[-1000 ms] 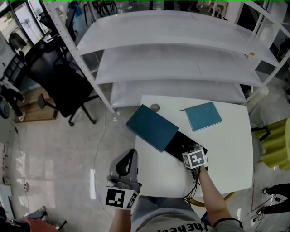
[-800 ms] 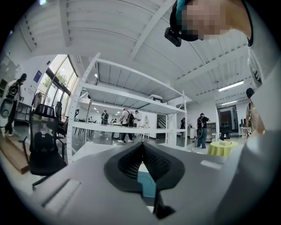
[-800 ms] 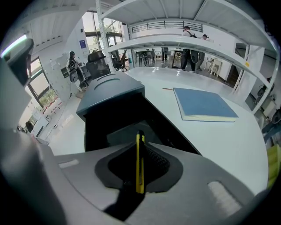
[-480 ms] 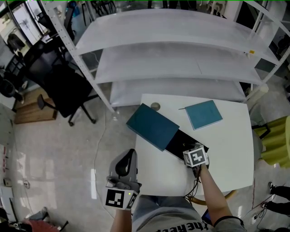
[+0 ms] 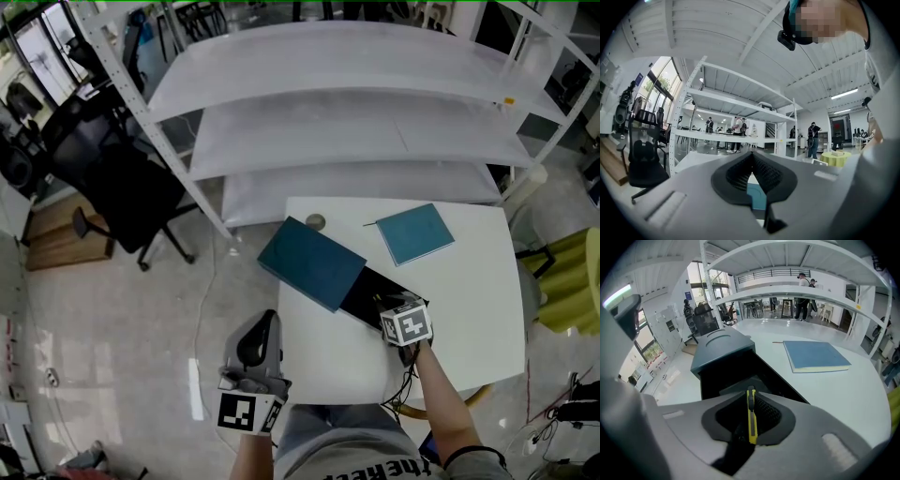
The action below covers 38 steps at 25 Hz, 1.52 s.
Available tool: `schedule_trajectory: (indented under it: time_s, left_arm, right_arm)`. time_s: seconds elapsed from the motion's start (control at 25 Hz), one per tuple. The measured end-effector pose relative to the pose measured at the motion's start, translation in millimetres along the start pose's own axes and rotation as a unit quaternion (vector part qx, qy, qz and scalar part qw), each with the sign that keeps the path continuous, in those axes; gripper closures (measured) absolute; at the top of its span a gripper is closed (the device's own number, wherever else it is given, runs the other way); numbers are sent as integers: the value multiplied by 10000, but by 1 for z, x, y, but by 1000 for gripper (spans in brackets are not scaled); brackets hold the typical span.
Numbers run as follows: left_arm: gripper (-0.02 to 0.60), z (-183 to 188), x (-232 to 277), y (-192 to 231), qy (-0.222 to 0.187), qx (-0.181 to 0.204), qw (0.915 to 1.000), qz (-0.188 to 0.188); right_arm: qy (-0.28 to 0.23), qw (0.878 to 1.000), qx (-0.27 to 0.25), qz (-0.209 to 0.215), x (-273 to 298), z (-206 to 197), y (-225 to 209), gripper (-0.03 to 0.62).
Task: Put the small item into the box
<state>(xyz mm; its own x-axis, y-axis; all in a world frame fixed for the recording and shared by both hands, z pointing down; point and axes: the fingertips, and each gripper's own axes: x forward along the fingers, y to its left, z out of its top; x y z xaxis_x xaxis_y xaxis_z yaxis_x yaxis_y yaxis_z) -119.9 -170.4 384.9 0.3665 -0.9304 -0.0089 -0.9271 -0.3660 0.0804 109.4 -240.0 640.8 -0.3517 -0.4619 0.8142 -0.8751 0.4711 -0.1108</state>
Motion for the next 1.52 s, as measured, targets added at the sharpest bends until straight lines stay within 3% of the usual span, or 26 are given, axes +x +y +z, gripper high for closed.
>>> schedule_trajectory:
  time_s: [0.12, 0.44, 0.84, 1.52]
  left_arm:
    - [565, 0, 2, -3, 8, -4, 10000, -95]
    - [565, -3, 11, -12, -11, -3, 9993, -384]
    - [565, -2, 14, -23, -1, 15, 9978, -665]
    - [565, -2, 14, -40, 49, 53, 9953, -970]
  right_arm:
    - [-223, 9997, 97, -10, -10, 5, 2, 592]
    - [-1110, 9928, 444, 33, -38, 18, 8, 592]
    - [-2238, 9721, 678, -165, -85, 32, 20, 592]
    - [-2996, 9506, 465, -667, -142, 34, 29, 592]
